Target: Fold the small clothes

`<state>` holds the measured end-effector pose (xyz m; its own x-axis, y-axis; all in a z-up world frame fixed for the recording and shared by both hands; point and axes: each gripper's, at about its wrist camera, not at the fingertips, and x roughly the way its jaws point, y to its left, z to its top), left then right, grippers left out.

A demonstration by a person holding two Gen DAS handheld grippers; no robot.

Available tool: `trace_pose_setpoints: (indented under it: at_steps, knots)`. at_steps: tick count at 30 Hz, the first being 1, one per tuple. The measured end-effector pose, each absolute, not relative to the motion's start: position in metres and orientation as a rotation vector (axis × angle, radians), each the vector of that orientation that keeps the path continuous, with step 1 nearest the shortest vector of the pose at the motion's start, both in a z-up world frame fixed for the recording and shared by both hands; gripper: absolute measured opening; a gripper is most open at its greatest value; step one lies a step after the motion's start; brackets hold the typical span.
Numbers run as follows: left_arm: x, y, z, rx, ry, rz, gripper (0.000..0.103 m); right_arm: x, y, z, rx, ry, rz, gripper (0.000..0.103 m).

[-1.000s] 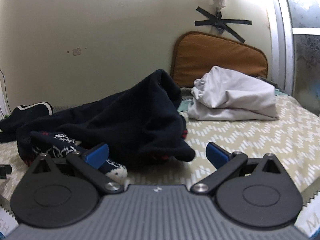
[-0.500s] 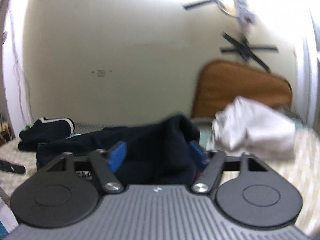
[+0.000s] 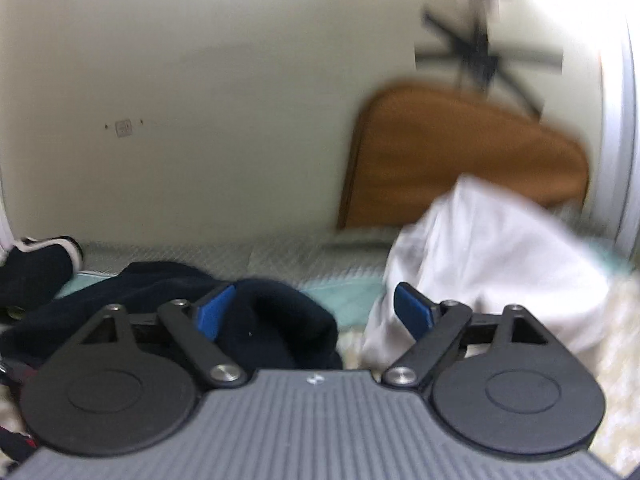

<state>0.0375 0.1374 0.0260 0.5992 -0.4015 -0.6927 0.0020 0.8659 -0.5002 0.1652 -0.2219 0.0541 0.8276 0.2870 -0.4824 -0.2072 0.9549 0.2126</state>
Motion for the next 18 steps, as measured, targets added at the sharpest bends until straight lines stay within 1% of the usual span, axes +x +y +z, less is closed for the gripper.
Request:
trace_pose_setpoints:
  at_steps: [1,2,3,6,9,12,13,15,16,17,18]
  knots:
    - [0.034,0.137,0.028,-0.476,0.911,-0.248,0.010,0.171,-0.225,0.051,0.194,0.614,0.308,0.059]
    - [0.029,0.138,0.033,-0.460,0.898,-0.252,0.009,0.172,-0.225,0.050,0.212,0.672,0.368,0.034]
    - [0.021,0.142,0.040,-0.455,0.877,-0.264,0.009,0.169,-0.222,0.051,0.212,0.725,0.434,0.019]
    - [-0.019,0.173,0.067,-0.491,0.808,-0.353,0.008,0.126,-0.206,0.072,0.143,0.806,0.624,0.017]
    - [-0.075,0.209,0.088,-0.448,0.731,-0.360,0.008,0.059,-0.187,0.094,-0.025,0.894,0.892,0.017]
    - [-0.112,0.233,0.082,-0.414,0.750,-0.306,0.010,0.016,-0.185,0.116,-0.178,0.921,1.075,0.021]
    - [-0.119,0.237,0.076,-0.416,0.770,-0.287,0.011,0.014,-0.187,0.124,-0.210,0.910,1.093,0.024]
    - [-0.127,0.240,0.063,-0.416,0.798,-0.249,0.013,0.023,-0.190,0.143,-0.253,0.852,1.075,0.027]
    - [-0.126,0.238,0.057,-0.412,0.807,-0.234,0.019,0.035,-0.189,0.151,-0.255,0.826,1.056,0.033]
    - [-0.125,0.237,0.053,-0.415,0.808,-0.223,0.032,0.050,-0.189,0.158,-0.248,0.788,1.026,0.039]
    - [-0.119,0.231,0.049,-0.427,0.804,-0.213,0.042,0.067,-0.185,0.164,-0.226,0.735,0.980,0.049]
